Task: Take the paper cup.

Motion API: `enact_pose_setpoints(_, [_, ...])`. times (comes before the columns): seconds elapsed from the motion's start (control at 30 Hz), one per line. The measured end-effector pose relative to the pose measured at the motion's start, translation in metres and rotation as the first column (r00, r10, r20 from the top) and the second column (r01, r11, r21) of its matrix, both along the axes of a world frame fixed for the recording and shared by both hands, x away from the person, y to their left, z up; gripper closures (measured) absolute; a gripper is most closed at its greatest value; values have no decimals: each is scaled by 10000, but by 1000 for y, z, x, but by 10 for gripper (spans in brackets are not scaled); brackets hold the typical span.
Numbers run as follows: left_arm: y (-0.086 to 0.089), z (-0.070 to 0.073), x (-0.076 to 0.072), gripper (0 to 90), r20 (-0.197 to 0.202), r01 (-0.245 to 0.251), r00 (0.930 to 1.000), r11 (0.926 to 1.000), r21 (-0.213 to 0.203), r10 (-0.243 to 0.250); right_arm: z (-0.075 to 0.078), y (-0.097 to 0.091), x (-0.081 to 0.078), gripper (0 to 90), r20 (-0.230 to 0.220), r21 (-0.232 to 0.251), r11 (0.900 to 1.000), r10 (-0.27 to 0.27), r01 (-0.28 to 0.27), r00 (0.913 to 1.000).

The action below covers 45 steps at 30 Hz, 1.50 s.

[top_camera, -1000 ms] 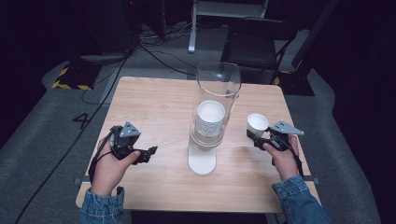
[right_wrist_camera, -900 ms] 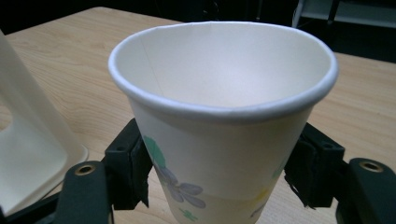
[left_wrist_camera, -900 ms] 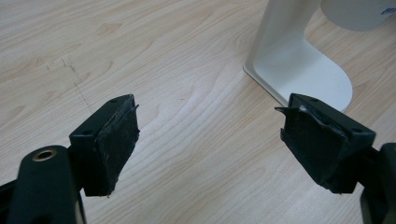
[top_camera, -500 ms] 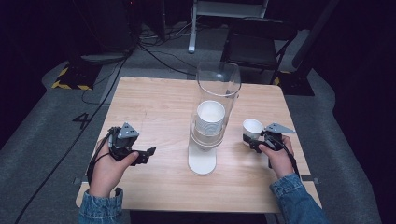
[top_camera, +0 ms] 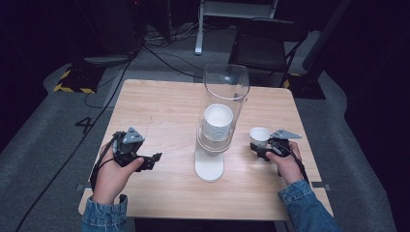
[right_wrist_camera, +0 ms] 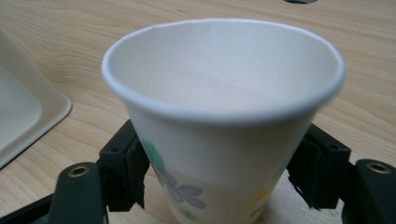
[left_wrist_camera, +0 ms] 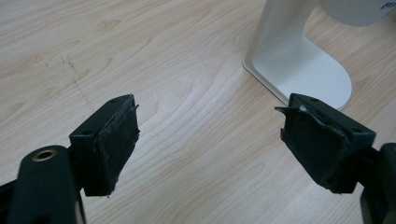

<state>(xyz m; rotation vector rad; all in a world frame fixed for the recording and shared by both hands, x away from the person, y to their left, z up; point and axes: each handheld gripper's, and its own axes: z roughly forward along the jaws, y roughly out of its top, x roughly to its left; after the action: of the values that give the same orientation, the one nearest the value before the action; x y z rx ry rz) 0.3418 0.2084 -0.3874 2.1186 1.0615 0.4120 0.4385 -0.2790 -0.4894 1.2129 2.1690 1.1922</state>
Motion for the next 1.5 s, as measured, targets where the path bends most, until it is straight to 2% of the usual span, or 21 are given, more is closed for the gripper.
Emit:
enact_pose_setpoints(0.13, [0,0,0,188,0,12,10000,10000,7,-12,-2,1,-1,277,-232,-69,10000,-3,1,9997])
enact_pose_setpoints(0.2, [0,0,0,188,-13,30,10000,10000,-1,-30,-2,2,-1,243,-290,-47,10000,-46,45,9996])
enact_pose_setpoints(0.3, [0,0,0,188,-16,57,10000,10000,-20,-57,-1,2,-2,160,1,-147,9995,-272,272,9996])
enact_pose_setpoints(0.4, [0,0,0,188,2,36,10000,10000,-3,-36,1,1,-3,157,228,-404,9987,-294,303,9993])
enact_pose_setpoints(0.47, [0,0,0,188,-14,2,10000,10000,-37,-2,2,1,-4,158,176,-549,9978,-365,375,9992])
enact_pose_setpoints(0.53, [0,0,0,188,-38,0,10000,10000,-51,0,5,1,-5,158,223,-434,9984,-360,369,9991])
enact_pose_setpoints(0.7, [-1,0,0,188,-56,17,10000,10000,-63,-17,20,2,-12,157,550,-428,9984,-343,367,9979])
enact_pose_setpoints(0.93, [0,2,-3,188,30,10,10000,10000,-9,-10,47,-3,-23,157,1043,14,9997,-259,259,9942])
enact_pose_setpoints(1.1, [-1,2,-4,188,74,89,9999,10000,-20,-89,74,-12,-37,156,1472,509,9987,-88,13,9891])
enact_pose_setpoints(1.17, [-2,0,-6,188,-62,112,9999,9999,-43,-112,83,-15,-42,156,1649,598,9980,96,-197,9863])
enact_pose_setpoints(1.3, [-1,-1,-11,188,-85,35,10000,10000,72,-34,98,-15,-53,157,1828,653,9941,736,-868,9804])
enact_pose_setpoints(1.4, [-3,-1,-14,188,-96,167,9998,9999,-28,-167,107,-11,-63,168,1944,607,9897,1155,-1294,9741])
enact_pose_setpoints(1.5, [-5,-1,-15,188,-151,377,9992,9993,-88,-378,110,-6,-73,213,1724,567,9791,1831,-1953,9679])
